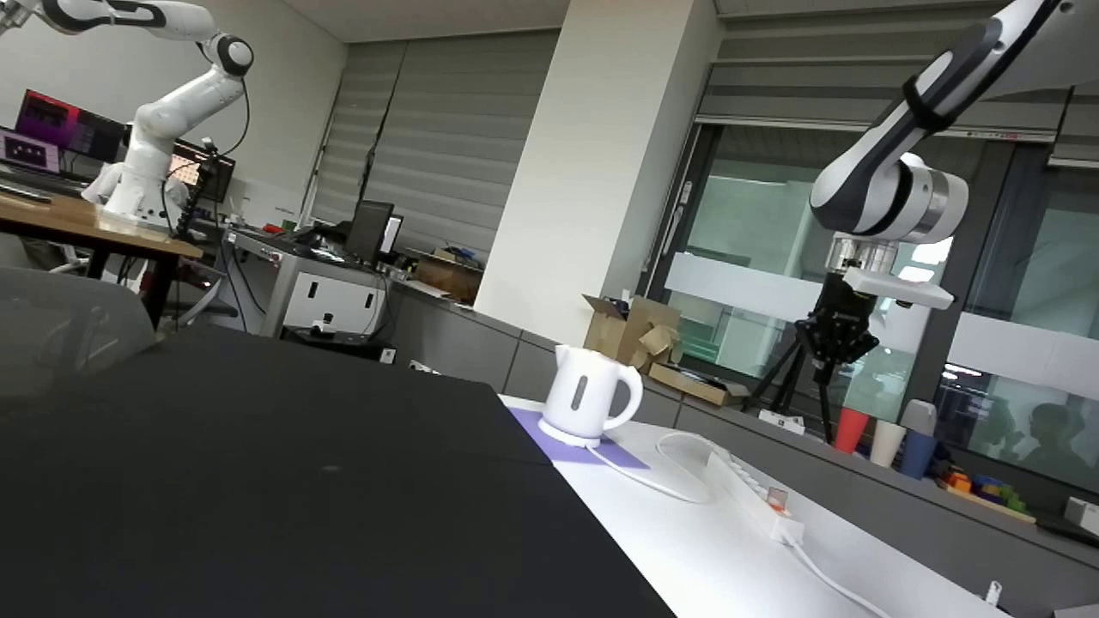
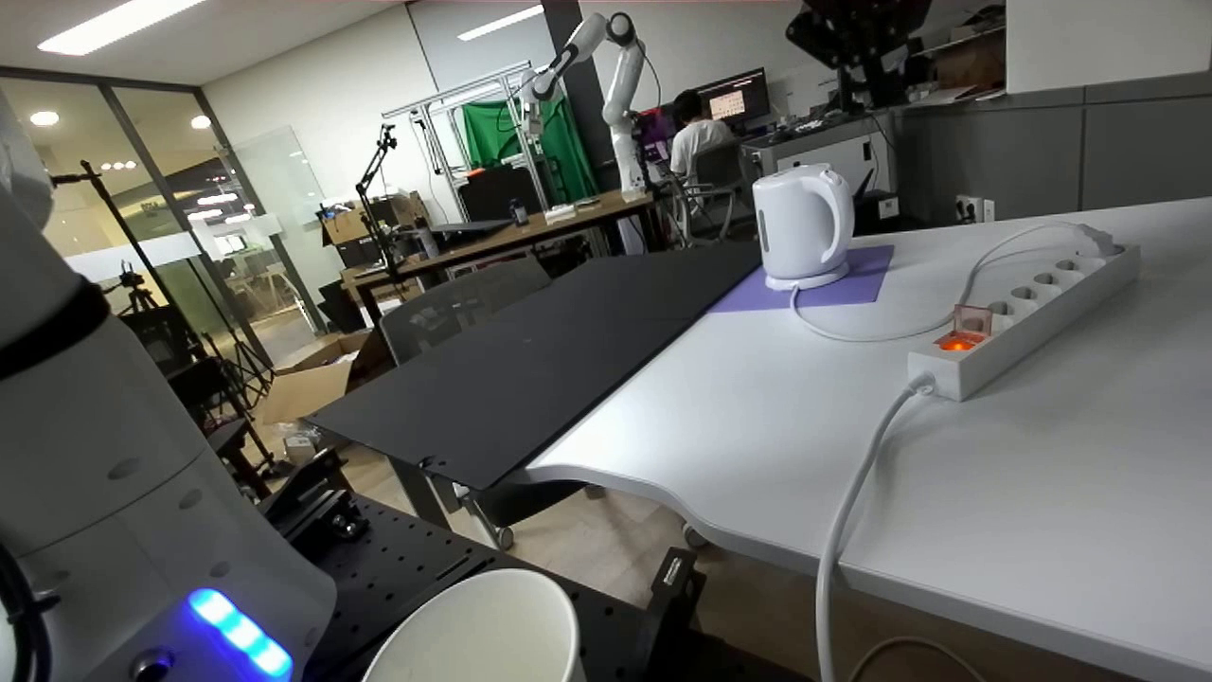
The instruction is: Turn off the main switch on the adapter
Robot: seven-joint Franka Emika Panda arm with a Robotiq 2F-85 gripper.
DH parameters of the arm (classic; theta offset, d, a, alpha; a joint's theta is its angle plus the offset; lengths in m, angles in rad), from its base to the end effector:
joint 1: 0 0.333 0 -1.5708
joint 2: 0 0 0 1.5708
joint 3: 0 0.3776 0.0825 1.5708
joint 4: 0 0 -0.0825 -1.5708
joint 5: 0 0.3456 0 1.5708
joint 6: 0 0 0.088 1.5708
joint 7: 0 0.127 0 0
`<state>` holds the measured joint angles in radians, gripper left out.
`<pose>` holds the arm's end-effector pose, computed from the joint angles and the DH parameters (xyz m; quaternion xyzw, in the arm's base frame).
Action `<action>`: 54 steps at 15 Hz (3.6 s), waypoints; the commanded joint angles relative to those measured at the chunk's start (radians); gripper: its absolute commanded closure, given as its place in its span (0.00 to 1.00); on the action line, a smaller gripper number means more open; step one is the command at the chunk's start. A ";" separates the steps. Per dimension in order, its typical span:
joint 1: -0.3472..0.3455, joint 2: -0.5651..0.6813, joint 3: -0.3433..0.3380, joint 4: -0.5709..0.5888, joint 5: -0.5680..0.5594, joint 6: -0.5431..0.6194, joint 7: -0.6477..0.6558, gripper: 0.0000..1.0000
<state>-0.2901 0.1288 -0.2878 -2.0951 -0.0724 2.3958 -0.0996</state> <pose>0.4735 -0.3042 0.4453 0.9728 -0.2094 0.0681 0.0715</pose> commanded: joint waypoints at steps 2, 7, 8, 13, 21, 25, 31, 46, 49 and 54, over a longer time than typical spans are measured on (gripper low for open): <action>-0.010 0.042 -0.002 0.063 -0.006 -0.036 0.000 0.99; -0.011 0.063 -0.002 0.084 -0.007 -0.042 0.001 0.99; -0.011 0.063 -0.002 0.084 -0.007 -0.042 0.001 0.99; -0.018 0.097 -0.001 0.086 0.007 -0.045 -0.012 1.00; -0.065 0.283 0.013 0.141 0.065 -0.089 -0.058 1.00; -0.079 0.372 0.022 0.175 0.069 -0.083 -0.044 1.00; -0.109 0.467 0.057 0.221 0.132 -0.027 -0.045 1.00; -0.150 0.562 0.090 0.309 0.187 0.040 -0.051 1.00; -0.154 0.571 0.096 0.311 0.189 0.056 -0.053 1.00; -0.162 0.577 0.104 0.315 0.195 0.067 -0.056 1.00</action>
<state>-0.4327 0.6893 -0.2001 -1.8151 0.1040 2.4647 -0.1476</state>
